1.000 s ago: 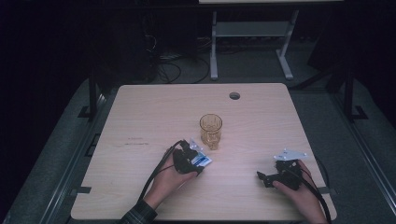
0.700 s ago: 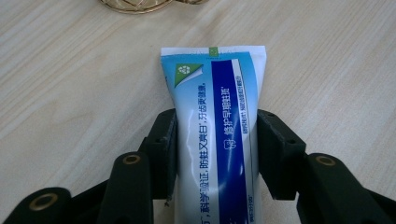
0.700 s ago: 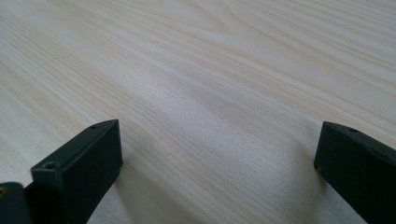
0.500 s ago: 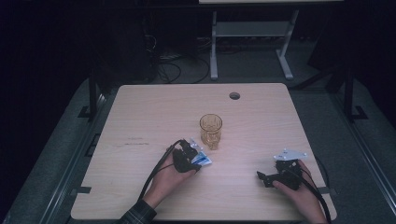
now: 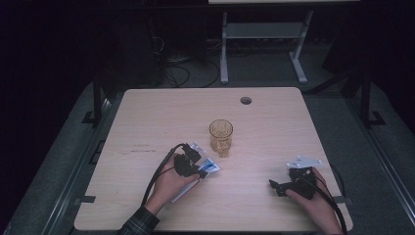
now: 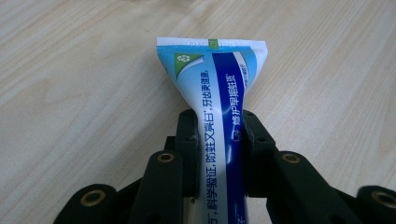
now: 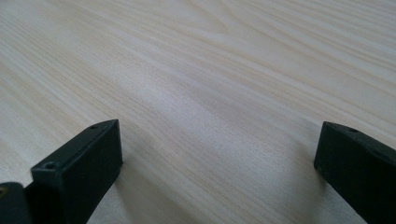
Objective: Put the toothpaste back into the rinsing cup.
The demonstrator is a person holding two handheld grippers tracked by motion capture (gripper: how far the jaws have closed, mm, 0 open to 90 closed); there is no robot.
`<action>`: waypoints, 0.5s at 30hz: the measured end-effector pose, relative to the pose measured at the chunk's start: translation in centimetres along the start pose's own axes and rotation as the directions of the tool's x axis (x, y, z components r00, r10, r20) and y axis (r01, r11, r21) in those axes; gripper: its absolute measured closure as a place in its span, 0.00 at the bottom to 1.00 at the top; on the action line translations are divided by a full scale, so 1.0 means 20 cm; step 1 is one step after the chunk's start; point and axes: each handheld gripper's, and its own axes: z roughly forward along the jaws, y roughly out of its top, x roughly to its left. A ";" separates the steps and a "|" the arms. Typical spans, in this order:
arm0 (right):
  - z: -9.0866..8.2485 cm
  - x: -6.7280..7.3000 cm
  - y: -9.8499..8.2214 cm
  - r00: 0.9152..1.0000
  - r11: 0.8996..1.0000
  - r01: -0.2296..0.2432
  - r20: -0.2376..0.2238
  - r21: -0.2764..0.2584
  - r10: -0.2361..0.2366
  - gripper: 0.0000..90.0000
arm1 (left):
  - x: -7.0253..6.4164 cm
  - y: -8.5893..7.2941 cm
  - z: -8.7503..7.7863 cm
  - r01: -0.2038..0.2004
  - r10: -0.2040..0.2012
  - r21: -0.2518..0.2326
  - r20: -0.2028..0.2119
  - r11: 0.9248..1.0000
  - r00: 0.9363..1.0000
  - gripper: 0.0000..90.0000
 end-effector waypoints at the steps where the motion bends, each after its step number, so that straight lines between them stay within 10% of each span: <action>1: 0.00 0.00 0.00 1.000 1.000 0.000 0.000 0.000 0.000 0.00 | 0.00 0.00 0.00 -0.001 0.001 -0.007 0.002 1.000 1.000 0.81; 15: 0.00 0.00 0.00 1.000 1.000 0.000 0.000 0.000 0.000 0.01 | 0.00 -0.02 -0.11 -0.015 0.022 -0.121 0.051 0.993 0.998 0.82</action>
